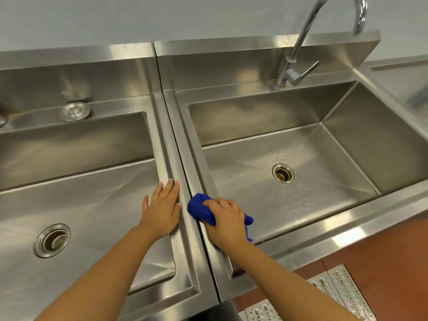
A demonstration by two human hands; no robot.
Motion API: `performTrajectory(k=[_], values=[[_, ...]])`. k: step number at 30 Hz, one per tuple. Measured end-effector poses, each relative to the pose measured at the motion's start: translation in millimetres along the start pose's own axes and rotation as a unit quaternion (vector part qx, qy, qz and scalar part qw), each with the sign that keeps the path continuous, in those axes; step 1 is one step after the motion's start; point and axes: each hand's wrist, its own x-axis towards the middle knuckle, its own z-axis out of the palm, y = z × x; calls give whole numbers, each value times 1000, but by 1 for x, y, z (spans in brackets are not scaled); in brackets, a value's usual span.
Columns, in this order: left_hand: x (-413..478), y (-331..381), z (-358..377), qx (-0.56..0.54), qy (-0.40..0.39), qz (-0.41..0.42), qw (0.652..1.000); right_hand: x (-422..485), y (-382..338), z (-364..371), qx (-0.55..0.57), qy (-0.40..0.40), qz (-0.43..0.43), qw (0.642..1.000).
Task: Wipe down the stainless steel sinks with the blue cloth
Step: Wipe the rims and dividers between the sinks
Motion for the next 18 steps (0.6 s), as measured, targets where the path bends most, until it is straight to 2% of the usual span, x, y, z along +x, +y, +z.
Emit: performTrajectory(k=[3, 9, 14, 18], values=[[-1, -1, 0, 8, -2, -13, 1000, 30, -14, 3, -6, 19, 29, 999], [-12, -9, 7, 23, -12, -24, 999, 65, -22, -3, -16, -5, 26, 1000], [-8, -10, 7, 18, -15, -6, 1000, 26, -2, -11, 6, -16, -29, 999], [-5, -2, 11, 11, -41, 12, 999, -28, 15, -6, -8, -54, -31, 998]])
